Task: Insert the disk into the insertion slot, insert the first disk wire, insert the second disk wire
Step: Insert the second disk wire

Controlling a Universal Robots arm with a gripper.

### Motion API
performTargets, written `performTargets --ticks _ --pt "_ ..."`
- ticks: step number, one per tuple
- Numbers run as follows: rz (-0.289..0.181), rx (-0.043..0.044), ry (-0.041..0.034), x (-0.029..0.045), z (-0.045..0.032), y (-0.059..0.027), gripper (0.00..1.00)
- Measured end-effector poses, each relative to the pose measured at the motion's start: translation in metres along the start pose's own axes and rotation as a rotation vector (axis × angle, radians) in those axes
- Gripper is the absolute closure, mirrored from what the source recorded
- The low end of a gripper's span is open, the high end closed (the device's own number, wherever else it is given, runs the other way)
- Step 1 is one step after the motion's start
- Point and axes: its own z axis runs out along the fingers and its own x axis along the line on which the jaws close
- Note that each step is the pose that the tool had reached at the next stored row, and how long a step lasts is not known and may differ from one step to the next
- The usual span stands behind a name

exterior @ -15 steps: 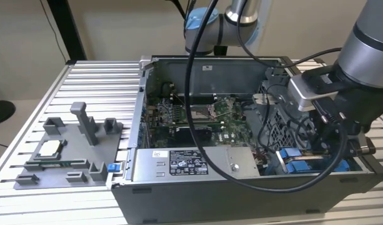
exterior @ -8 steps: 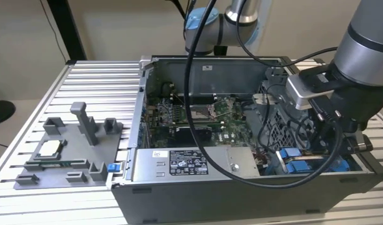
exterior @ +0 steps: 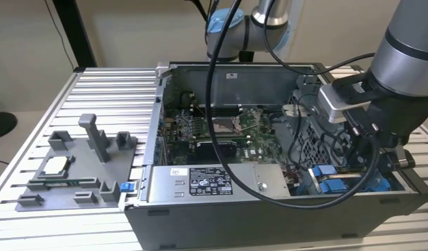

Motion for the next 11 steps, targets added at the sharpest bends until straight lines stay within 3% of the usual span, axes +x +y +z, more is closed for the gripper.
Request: performTargets --ticks 11 --pt "0.0 0.0042 0.0002 0.0006 0.0059 0.0027 1.0"
